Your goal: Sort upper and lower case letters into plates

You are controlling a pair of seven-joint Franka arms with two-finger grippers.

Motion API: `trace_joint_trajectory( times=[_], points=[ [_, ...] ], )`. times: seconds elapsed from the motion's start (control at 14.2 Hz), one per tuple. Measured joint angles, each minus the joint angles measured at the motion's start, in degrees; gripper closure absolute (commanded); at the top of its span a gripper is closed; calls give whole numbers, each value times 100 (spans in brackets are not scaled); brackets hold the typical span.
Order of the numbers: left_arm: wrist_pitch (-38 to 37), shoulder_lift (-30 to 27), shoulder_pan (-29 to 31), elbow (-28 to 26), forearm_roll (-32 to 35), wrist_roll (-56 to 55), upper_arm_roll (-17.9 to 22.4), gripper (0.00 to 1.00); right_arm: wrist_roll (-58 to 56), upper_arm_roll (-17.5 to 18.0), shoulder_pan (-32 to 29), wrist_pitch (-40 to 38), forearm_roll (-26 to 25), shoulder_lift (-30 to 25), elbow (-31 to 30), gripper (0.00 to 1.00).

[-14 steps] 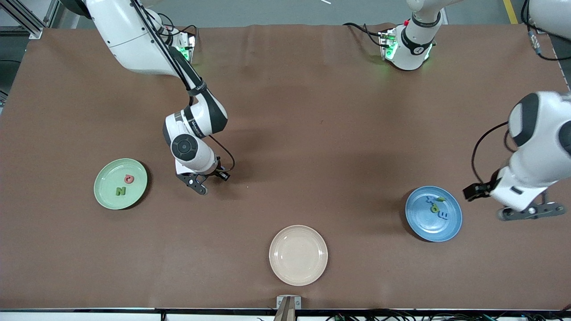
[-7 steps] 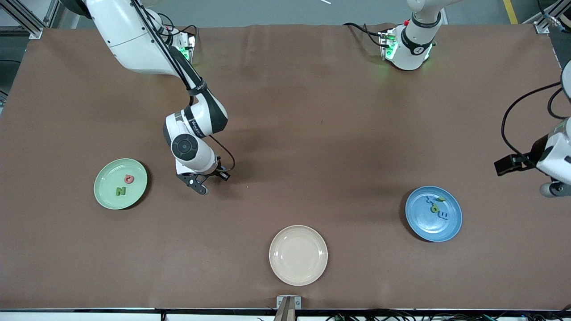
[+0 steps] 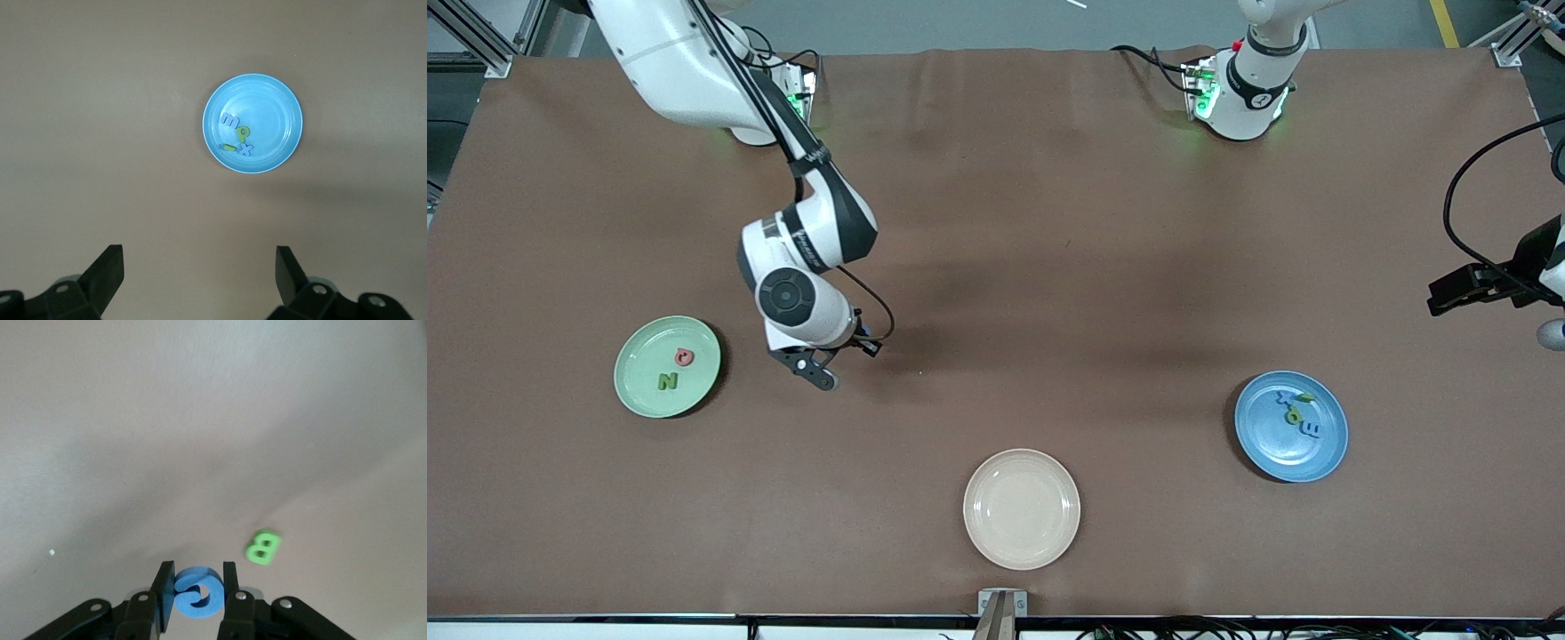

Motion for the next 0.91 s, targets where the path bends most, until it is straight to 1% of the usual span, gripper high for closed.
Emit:
trace_joint_trajectory(
  times=[0.07, 0.21, 0.42, 0.63, 0.91],
  points=[
    [-47, -18, -3, 0, -1, 0, -8, 0, -517, -20, -214, -267, -3, -170, 95, 87],
    [-108, -49, -6, 0, -1, 0, -19, 0, -1840, -54, -842, -526, -16, -439, 121, 87],
    [-178, -68, -8, 0, -1, 0, -24, 0, -3879, -86, -1952, -527, -20, -481, 92, 87],
    [-180, -71, -12, 0, -1, 0, -31, 0, -5235, -86, -2694, -209, -56, -380, -53, 87],
    [-180, -79, -23, 0, -1, 0, -37, 0, -6234, -84, -3243, 503, -136, -39, -400, 87]
  ],
)
